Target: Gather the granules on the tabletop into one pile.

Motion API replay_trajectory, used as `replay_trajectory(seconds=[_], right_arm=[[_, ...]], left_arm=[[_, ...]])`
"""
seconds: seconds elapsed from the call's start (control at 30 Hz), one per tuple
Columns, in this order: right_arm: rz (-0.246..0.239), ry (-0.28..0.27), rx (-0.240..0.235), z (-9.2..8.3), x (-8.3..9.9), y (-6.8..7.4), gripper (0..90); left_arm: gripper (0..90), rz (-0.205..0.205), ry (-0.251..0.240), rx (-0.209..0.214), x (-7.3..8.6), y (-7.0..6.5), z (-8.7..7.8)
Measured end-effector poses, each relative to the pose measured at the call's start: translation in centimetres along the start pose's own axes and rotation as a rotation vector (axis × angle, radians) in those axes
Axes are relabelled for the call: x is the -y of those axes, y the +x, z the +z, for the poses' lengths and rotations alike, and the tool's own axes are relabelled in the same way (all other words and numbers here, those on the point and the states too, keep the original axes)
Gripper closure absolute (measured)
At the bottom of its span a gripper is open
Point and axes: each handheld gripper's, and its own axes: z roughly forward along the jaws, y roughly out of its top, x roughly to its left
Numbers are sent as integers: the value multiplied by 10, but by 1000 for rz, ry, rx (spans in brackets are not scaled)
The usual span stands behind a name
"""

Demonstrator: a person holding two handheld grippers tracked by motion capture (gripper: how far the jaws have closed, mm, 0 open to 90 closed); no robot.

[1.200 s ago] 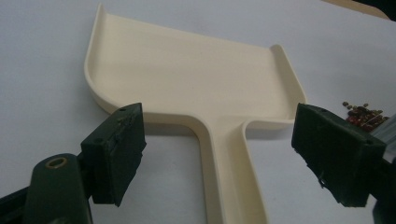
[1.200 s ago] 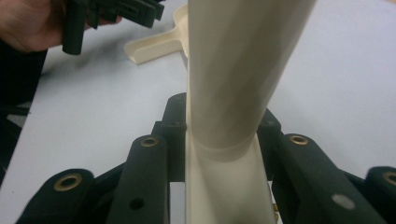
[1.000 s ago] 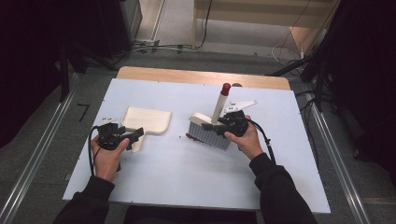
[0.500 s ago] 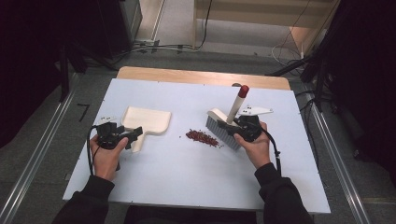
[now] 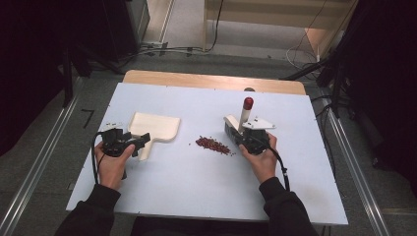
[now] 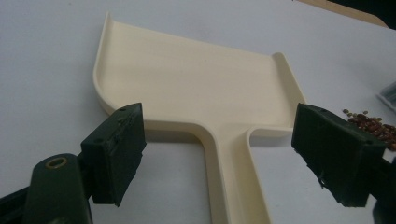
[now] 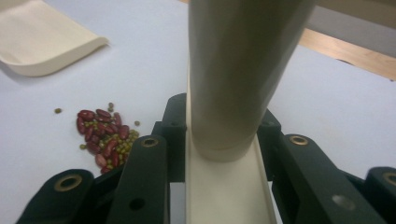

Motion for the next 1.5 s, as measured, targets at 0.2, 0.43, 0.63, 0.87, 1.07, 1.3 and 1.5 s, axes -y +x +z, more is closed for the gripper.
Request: replay_trajectory(seconds=[0.2, 0.43, 0.63, 0.87, 1.07, 1.3, 1.5], right_arm=[[-4, 3, 117, 4, 4, 20, 642], [14, 19, 184, 10, -1, 45, 642], [33, 16, 186, 16, -4, 50, 643], [27, 16, 184, 20, -8, 56, 642], [21, 17, 182, 27, -12, 61, 643], [22, 16, 170, 31, -16, 67, 643], [10, 13, 154, 35, -19, 71, 643]], left_arm=[[183, -2, -1, -2, 0, 0, 0], [183, -4, -4, 0, 0, 0, -1], [183, -8, -7, 0, 0, 2, -2], [183, -8, -9, 2, -1, 2, -2], [183, -9, -11, 3, -1, 2, -2], [183, -10, -11, 5, -1, 2, -3], [183, -10, -11, 3, -1, 3, -3]])
